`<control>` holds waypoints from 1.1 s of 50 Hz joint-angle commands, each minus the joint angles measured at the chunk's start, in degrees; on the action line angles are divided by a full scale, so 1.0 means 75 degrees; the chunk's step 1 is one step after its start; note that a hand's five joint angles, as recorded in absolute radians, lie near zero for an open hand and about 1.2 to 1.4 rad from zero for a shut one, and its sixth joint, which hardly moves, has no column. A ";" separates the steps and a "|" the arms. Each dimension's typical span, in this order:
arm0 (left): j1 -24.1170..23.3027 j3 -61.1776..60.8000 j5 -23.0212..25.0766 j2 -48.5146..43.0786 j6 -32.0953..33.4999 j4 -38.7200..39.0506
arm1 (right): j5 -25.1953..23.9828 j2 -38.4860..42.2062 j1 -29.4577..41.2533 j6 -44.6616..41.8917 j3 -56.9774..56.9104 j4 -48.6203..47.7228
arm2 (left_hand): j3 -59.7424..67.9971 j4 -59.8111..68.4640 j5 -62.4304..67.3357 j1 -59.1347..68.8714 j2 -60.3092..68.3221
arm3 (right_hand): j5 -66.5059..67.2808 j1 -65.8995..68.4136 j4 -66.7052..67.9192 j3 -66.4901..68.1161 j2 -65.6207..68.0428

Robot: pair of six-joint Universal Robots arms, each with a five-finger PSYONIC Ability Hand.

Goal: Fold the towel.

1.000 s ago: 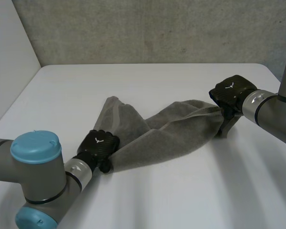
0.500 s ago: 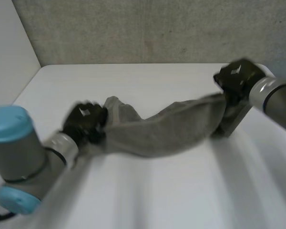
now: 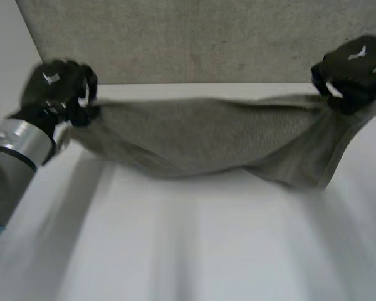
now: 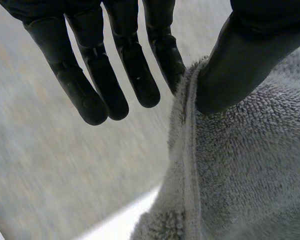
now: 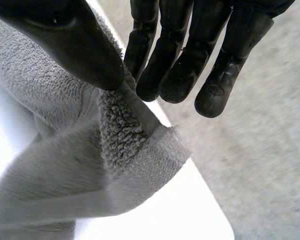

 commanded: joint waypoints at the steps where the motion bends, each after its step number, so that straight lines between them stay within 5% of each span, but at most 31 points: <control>1: -0.0005 0.0039 0.0009 -0.1124 0.0397 0.0027 | 0.0423 0.0592 0.0276 -0.0195 0.0064 -0.0123 | 0.0152 0.0323 0.0211 0.0380 0.0338 | 0.0297 0.0771 0.0413 0.0376 0.0422; 17: 0.0019 0.0016 0.0302 -0.2413 0.1077 -0.0020 | 0.0681 0.0827 0.0686 -0.0172 0.1083 -0.1130 | 0.0152 0.0323 0.0211 0.0380 0.0338 | 0.0297 0.0771 0.0413 0.0376 0.0422; 21: -0.0005 -0.0042 0.0278 -0.2401 0.1042 -0.0032 | 0.0692 0.0874 0.0698 -0.0172 0.1130 -0.1142 | -0.3713 -0.3541 -0.3654 -0.3485 -0.3527 | 0.0297 0.0771 0.0413 0.0376 0.0422; 30: 0.0007 -0.0172 0.0278 -0.2495 0.1077 -0.0032 | 0.0692 0.0874 0.0698 -0.0172 0.1200 -0.1165 | -0.5116 -0.4944 -0.5057 -0.4888 -0.4930 | 0.0297 0.0771 0.0413 0.0376 0.0422; 38: -0.0005 -0.0054 0.0267 -0.2893 0.1112 -0.0032 | 0.0692 0.0874 0.0709 -0.0172 0.1236 -0.1271 | -0.4802 -0.4630 -0.4743 -0.4574 -0.4616 | 0.0297 0.0771 0.0413 0.0376 0.0422; 41: -0.0005 0.0075 0.0243 -0.3092 0.1112 0.0003 | 0.0704 0.0862 0.0721 -0.0160 0.1247 -0.1283 | -0.3613 -0.3442 -0.3554 -0.3385 -0.3427 | 0.0297 0.0771 0.0413 0.0376 0.0422; 45: -0.0017 0.0378 0.0266 -0.3315 0.1053 -0.0020 | 0.0704 0.0850 0.0745 -0.0149 0.1259 -0.1294 | 0.0140 0.0311 0.0199 0.0368 0.0326 | 0.0297 0.0771 0.0413 0.0376 0.0422; 55: 0.0042 0.1571 0.0197 -0.2579 0.1123 0.0073 | 0.0669 0.0792 0.0768 0.0133 0.0872 -0.2478 | 0.0152 0.0323 0.0211 0.0380 0.0338 | 0.0297 0.0771 0.0413 0.0376 0.0422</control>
